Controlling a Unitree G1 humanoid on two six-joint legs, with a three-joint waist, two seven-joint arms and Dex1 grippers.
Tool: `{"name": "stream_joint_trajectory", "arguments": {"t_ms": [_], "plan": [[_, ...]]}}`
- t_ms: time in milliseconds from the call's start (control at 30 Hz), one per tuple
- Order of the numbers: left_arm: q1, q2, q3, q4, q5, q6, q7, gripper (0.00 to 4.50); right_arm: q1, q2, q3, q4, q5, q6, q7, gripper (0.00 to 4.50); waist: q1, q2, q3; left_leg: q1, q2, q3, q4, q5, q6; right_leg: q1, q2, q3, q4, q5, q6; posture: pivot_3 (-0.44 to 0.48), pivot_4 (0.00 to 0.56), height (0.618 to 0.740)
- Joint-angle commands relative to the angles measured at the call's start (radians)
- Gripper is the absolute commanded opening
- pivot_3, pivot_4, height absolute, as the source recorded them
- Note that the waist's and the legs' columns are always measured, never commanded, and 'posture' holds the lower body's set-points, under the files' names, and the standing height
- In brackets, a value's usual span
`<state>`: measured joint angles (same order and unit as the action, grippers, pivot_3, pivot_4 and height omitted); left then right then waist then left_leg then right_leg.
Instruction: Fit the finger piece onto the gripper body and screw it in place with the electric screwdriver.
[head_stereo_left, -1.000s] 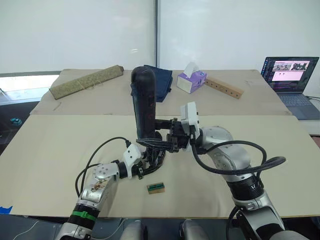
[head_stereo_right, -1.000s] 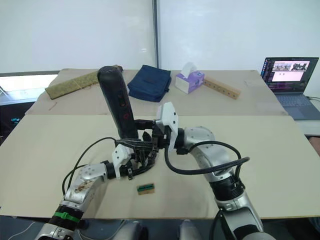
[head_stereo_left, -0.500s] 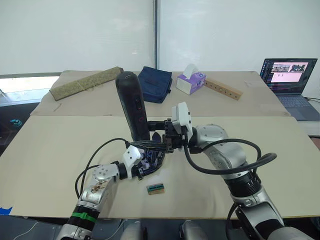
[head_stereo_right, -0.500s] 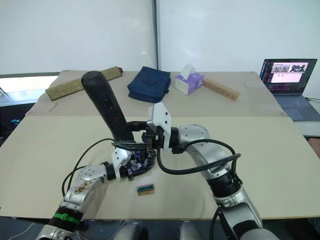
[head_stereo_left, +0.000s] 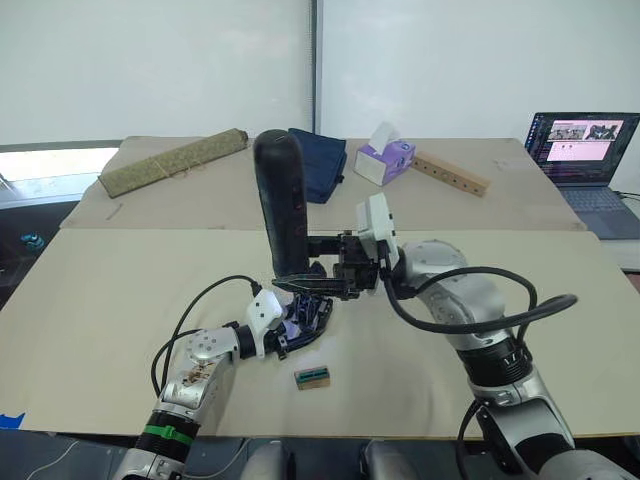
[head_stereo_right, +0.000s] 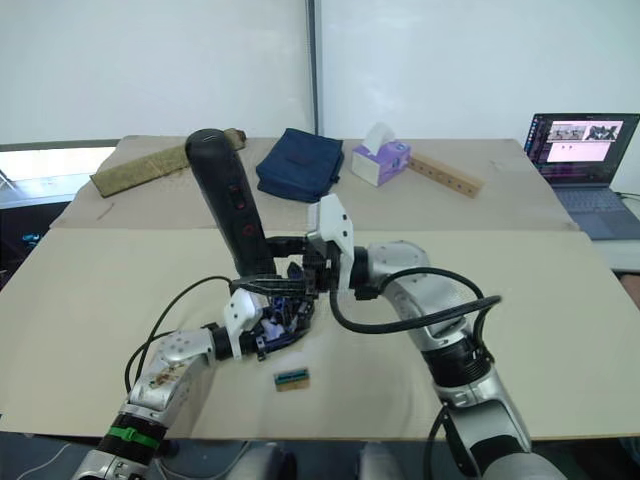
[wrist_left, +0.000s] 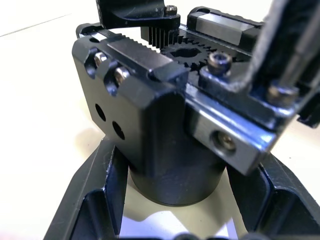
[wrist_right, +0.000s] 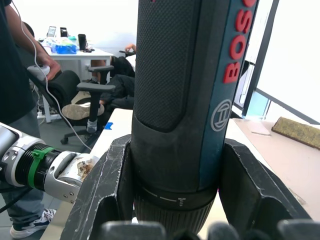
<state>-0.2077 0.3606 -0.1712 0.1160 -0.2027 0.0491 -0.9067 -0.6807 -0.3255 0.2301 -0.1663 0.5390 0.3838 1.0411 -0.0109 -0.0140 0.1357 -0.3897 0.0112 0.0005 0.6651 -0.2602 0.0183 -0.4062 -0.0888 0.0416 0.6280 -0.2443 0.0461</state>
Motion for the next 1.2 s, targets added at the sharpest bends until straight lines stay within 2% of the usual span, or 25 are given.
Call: {"name": "stream_joint_trajectory", "arguments": {"t_ms": [33,433,500,600,867,1000,1033,1100,1200], "plan": [[0.023,-0.003,-0.020,0.030,0.017,0.010,0.006,2.31,-0.054,0.013,-0.079,-0.046,0.060,-0.027,0.008,1.95,0.000,0.000,0.001,0.000,0.000,0.000,0.000,0.000,0.000,0.000,-0.001,0.000,0.000,0.000,0.000,0.000,0.150,0.740],[0.013,-0.014,-0.018,0.056,0.016,-0.009,0.014,2.31,-0.069,-0.012,-0.119,-0.119,0.149,0.018,0.055,1.95,0.001,0.000,0.001,0.000,-0.002,0.000,0.000,0.000,0.000,0.001,-0.003,0.000,-0.001,0.000,0.000,0.000,0.150,0.740],[0.011,-0.018,-0.010,0.058,0.006,0.000,0.017,3.36,-0.075,-0.018,-0.134,-0.141,0.182,0.036,0.055,1.95,0.001,0.000,0.001,0.000,-0.002,0.000,0.000,0.000,0.000,0.001,-0.004,0.000,-0.001,0.000,0.000,0.000,0.150,0.740],[0.016,-0.019,-0.005,0.054,0.006,-0.005,0.019,4.49,-0.085,-0.029,-0.165,-0.178,0.233,0.062,0.043,1.95,0.001,0.000,0.001,0.000,-0.002,0.000,0.000,0.000,0.000,0.001,-0.004,0.000,-0.001,0.000,0.000,0.000,0.150,0.740],[0.079,0.029,0.056,0.001,-0.032,-0.029,-0.005,4.49,-0.124,-0.122,-0.276,-0.248,0.399,0.195,-0.027,1.95,-0.009,0.000,0.001,0.000,0.001,-0.001,-0.002,0.000,0.000,0.000,-0.005,0.000,-0.003,0.000,0.000,0.000,0.150,0.740],[0.156,0.104,0.147,-0.048,-0.126,-0.078,-0.090,4.49,-0.121,-0.268,-0.409,-0.206,0.500,0.325,-0.112,1.95,-0.013,0.000,0.001,-0.002,0.003,-0.001,-0.006,0.000,0.000,-0.005,-0.006,0.002,-0.003,-0.001,-0.003,0.000,0.150,0.740],[0.181,0.138,0.178,-0.066,-0.171,-0.073,-0.137,4.49,-0.103,-0.344,-0.433,-0.178,0.496,0.371,-0.105,1.95,-0.012,0.000,0.001,-0.005,0.003,-0.001,-0.007,0.000,0.000,-0.009,-0.006,0.002,-0.002,-0.001,-0.004,0.000,0.150,0.740],[0.218,0.215,0.265,-0.134,-0.262,-0.084,-0.223,4.49,-0.049,-0.570,-0.439,-0.118,0.458,0.522,-0.057,1.95,-0.006,0.000,0.002,-0.013,0.003,-0.001,-0.007,0.001,-0.001,-0.018,-0.006,0.001,-0.001,-0.001,-0.004,0.000,0.150,0.740],[0.218,0.293,0.366,-0.235,-0.373,-0.039,-0.257,4.49,0.022,-0.851,-0.372,-0.055,0.395,0.714,-0.033,1.95,0.009,0.001,0.006,-0.018,0.003,-0.002,-0.007,0.001,-0.002,-0.021,-0.009,-0.002,-0.004,-0.001,-0.006,0.000,0.150,0.740]]}}
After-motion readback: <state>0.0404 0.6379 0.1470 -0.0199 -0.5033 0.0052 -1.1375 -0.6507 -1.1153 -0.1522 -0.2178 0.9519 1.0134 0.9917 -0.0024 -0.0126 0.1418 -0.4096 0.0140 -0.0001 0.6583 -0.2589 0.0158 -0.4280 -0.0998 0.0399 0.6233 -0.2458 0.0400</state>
